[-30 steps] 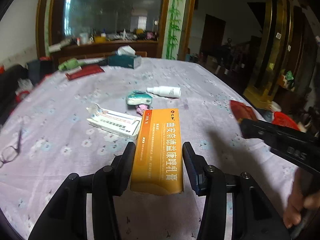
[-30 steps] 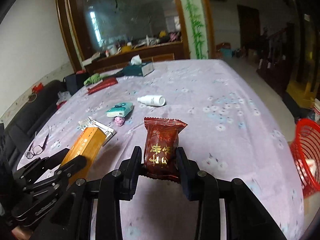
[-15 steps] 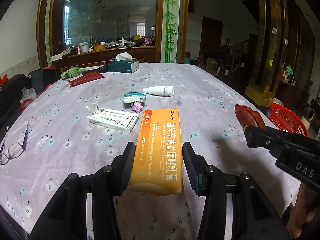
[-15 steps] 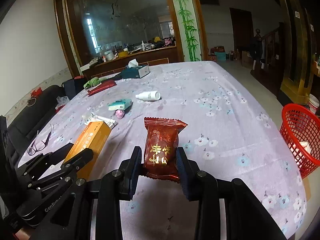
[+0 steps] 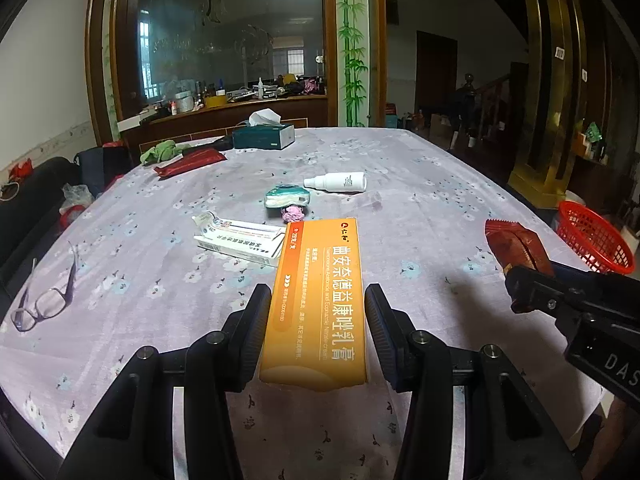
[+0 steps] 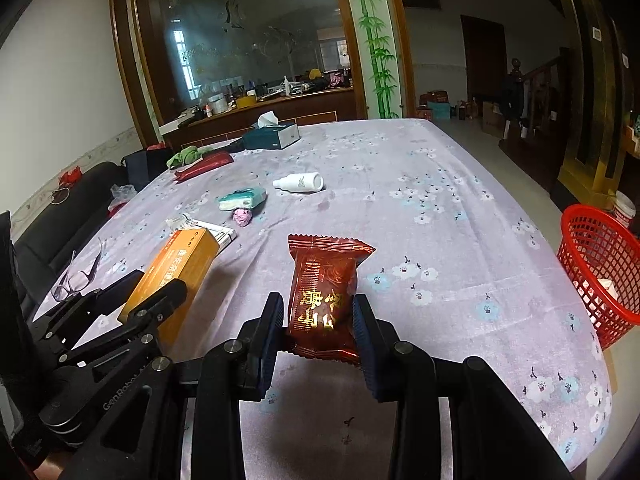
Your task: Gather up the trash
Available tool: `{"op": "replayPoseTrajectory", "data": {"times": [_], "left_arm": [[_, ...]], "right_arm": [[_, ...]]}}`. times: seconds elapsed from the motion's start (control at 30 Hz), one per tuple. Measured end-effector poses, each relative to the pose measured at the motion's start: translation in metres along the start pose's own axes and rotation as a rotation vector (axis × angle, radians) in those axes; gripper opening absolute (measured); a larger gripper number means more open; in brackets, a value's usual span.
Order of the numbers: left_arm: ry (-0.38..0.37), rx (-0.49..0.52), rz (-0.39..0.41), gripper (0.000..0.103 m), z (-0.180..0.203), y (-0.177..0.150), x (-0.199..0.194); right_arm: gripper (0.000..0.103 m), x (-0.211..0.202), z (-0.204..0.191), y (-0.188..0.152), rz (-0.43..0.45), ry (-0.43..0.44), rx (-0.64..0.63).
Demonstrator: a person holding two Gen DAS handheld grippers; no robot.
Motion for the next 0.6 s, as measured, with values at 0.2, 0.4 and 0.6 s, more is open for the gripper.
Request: {"op": "replayPoseTrajectory", "data": {"times": [0.2, 0.4, 0.6], "left_arm": [[0.028, 0.03, 0.004, 0.047, 0.0, 0.004, 0.002], [0.023, 0.04, 0.012, 0.047, 0.002, 0.008, 0.006], [0.01, 0.045, -0.009, 0.047, 0.004, 0.006, 0.015]], "right_arm": [[0.038, -0.003, 0.0, 0.006, 0.012, -0.003, 0.0], [0.038, -0.001, -0.001, 0.011, 0.01, 0.0, -0.005], [0.038, 0.006, -0.001, 0.012, -0.004, 0.005, 0.0]]}}
Point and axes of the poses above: each gripper's, at about its wrist camera, not at the fingertips, and x roughly the way its jaws point, z to its right, y to its top, the point moved 8 cm from there along x, roughly the way its jaws point, and after that the axes turned 8 degrees about -y, right-handed, at the moved point
